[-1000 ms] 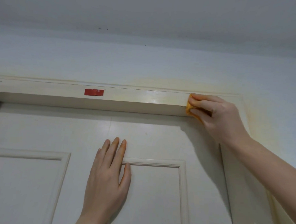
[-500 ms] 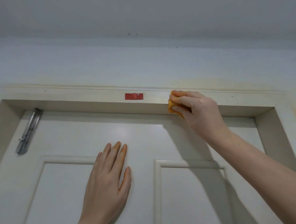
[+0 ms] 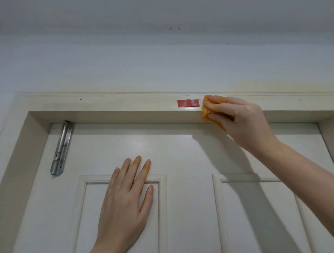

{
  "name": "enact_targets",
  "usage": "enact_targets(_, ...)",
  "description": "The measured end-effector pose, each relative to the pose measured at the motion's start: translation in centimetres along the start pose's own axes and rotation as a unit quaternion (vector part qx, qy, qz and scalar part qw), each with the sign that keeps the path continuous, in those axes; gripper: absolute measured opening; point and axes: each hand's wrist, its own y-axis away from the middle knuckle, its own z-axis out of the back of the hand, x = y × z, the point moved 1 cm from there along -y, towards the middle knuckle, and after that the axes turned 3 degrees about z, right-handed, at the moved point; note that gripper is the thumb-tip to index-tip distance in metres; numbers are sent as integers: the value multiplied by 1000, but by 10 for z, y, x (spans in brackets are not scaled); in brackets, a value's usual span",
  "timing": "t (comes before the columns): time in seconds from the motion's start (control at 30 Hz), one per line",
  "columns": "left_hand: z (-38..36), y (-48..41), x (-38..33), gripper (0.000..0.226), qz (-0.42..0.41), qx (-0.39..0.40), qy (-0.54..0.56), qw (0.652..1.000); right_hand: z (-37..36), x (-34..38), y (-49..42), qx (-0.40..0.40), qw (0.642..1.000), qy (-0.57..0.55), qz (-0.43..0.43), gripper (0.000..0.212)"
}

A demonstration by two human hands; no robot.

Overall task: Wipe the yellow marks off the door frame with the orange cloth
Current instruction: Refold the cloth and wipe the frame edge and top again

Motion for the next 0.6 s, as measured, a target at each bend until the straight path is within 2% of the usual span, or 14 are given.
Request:
enact_targets(0.2, 9, 16, 17, 65, 21, 11, 11, 1000, 37, -16, 21, -16, 998, 44, -50, 29)
enact_targets(0.37, 10, 25, 21, 67, 23, 13, 18, 999, 35, -15, 22, -36, 995, 42, -77, 31)
enact_targets(0.6, -3, 20, -4, 66, 25, 0, 8, 1000, 10, -2, 12, -39, 998, 8, -53, 27)
